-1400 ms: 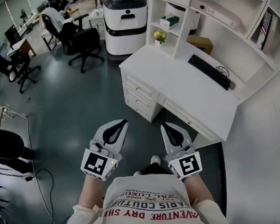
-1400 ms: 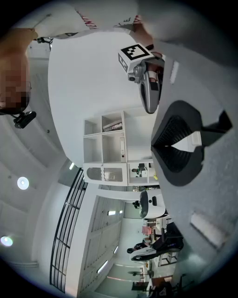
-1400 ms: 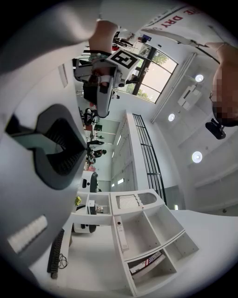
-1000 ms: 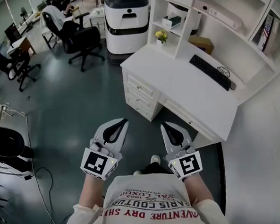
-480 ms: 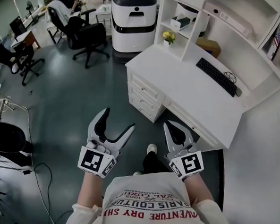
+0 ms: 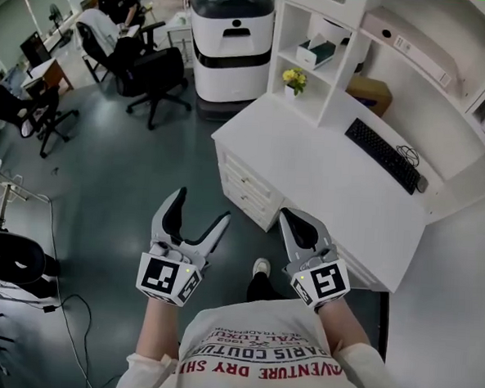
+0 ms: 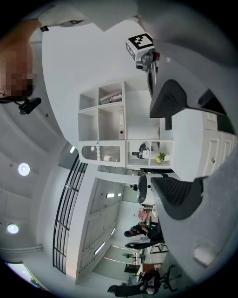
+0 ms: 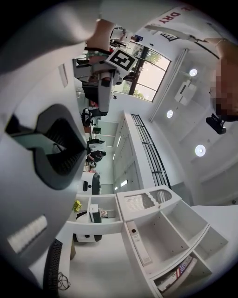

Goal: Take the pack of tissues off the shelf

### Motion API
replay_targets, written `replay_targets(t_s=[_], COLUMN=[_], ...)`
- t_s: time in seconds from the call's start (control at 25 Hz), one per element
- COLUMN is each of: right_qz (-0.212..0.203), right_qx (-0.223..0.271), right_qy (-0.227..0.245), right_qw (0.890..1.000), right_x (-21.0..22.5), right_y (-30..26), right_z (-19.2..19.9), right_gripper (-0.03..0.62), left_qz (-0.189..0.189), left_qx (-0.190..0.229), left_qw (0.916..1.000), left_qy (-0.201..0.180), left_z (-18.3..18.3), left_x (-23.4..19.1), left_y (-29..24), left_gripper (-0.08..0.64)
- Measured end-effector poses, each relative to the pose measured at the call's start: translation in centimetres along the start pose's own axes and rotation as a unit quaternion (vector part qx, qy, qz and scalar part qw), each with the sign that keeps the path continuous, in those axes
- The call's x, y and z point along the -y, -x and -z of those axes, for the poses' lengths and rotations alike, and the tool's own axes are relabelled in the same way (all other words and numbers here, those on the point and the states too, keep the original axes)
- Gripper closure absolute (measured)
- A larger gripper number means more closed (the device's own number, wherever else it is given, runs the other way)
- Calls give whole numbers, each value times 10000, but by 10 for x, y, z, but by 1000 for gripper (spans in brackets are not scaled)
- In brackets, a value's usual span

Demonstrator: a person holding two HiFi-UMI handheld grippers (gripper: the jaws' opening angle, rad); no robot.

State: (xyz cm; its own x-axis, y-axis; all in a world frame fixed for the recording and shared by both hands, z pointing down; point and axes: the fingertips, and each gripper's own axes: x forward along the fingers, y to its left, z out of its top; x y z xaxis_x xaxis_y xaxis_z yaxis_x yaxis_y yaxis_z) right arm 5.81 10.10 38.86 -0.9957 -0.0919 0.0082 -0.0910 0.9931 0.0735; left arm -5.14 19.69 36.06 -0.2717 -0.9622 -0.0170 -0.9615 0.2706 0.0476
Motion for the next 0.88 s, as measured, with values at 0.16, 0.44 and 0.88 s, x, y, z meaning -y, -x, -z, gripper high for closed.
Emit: replay_targets(t_s=[0.16,0.44,0.88], right_qz=[63,328,844], right_qx=[30,60,-159], right_qy=[5,14,-79], right_qw=[10000,9994,9963], right_x=[57,157,252], right_y=[-30,-65,-90], right_z=[-3,4,19], right_gripper=[591,591,591], left_qz=[67,305,792], left_qx=[19,-34,-459], left_qw=[10000,9995,9958], left_qy=[-48,-101,-49], left_z=[-3,3,31], left_x=[-9,-7,3], left_y=[-67,-180,-303], left_gripper=[160,141,101])
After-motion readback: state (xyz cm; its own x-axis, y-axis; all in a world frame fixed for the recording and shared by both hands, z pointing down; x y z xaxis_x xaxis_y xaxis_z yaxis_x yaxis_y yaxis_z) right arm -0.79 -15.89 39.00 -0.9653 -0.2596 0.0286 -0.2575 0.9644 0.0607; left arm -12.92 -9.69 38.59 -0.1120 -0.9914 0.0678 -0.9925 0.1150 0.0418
